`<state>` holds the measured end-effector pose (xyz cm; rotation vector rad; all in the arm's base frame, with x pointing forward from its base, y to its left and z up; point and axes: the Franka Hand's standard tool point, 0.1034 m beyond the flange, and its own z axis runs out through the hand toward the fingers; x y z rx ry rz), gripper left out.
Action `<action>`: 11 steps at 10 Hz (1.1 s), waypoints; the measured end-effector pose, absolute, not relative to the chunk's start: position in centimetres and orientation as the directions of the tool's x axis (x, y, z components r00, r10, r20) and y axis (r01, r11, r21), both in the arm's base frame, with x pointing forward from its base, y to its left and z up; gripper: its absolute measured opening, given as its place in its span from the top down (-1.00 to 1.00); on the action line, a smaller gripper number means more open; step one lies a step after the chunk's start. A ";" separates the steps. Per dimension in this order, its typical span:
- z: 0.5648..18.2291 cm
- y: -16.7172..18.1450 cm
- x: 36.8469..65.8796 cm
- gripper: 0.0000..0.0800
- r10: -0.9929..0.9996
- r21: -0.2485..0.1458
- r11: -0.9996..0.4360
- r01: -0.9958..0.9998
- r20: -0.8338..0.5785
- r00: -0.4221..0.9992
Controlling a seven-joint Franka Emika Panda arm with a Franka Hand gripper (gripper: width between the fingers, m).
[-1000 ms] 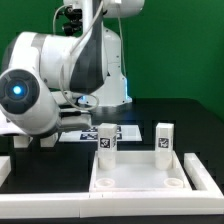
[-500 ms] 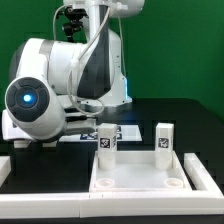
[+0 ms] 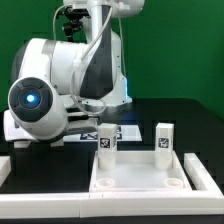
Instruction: Assemble square table
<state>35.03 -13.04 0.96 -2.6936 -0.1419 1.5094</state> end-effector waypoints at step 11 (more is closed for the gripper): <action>10.3 -12.6 39.4 0.27 0.244 -0.193 -0.970 0.150 -0.786 0.567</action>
Offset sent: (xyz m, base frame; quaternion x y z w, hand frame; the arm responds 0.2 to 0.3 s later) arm 0.0000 0.0000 0.0000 0.0000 0.0000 0.0000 1.0000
